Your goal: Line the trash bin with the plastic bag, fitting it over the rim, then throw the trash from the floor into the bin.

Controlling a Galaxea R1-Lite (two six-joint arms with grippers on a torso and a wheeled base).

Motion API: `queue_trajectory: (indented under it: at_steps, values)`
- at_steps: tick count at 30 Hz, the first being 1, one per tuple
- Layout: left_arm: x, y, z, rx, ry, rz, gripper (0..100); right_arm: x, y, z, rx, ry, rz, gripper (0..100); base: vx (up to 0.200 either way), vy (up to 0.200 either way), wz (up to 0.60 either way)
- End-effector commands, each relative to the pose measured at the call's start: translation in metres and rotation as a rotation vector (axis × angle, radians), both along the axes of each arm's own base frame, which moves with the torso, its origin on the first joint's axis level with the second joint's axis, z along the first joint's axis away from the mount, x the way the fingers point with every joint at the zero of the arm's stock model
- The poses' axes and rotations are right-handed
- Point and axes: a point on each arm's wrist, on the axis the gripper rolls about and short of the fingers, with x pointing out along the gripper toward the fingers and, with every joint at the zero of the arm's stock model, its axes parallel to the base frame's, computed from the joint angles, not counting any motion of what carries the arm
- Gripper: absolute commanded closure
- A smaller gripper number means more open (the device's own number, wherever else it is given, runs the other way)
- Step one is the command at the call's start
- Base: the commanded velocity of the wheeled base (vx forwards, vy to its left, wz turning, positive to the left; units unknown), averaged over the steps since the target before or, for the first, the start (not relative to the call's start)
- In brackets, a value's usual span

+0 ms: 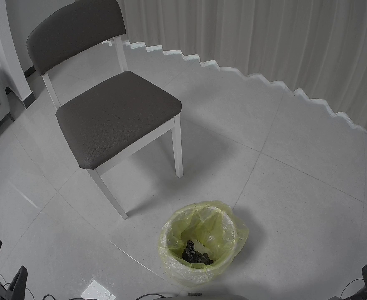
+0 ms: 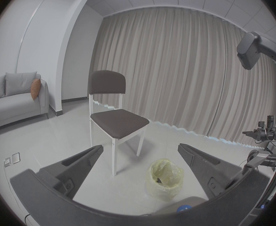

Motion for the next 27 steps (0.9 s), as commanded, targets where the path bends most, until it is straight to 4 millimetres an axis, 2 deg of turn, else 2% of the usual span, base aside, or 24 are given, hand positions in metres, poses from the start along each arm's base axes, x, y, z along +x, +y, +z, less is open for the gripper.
queue_trajectory:
  at_steps: [1,6,13,18,24,27]
  values:
    - [-0.009,0.000,-0.005,-0.002,-0.071,0.017,0,-0.001,0.000,-0.006,-0.006,-0.025,-0.003,0,0.000,0.000,0.00]
    - [-0.006,0.001,-0.011,0.004,-0.053,0.062,0,0.006,0.000,-0.014,-0.031,-0.056,-0.011,0,0.000,0.000,0.00]
    - [0.004,0.002,-0.034,0.077,0.012,0.114,0,0.024,0.000,-0.040,-0.042,-0.120,-0.037,0,0.000,0.000,0.00]
    - [0.010,0.002,-0.047,0.090,0.010,0.125,0,0.024,-0.001,-0.042,-0.020,-0.095,-0.063,0,0.000,0.000,0.00]
    - [0.012,0.003,-0.047,0.096,-0.023,0.186,0,0.024,-0.001,-0.042,-0.014,-0.092,-0.079,0,0.000,0.000,0.00]
    - [0.012,0.004,-0.048,0.143,-0.017,0.248,0,0.025,-0.004,-0.042,-0.029,-0.095,-0.182,0,0.000,0.000,0.00]
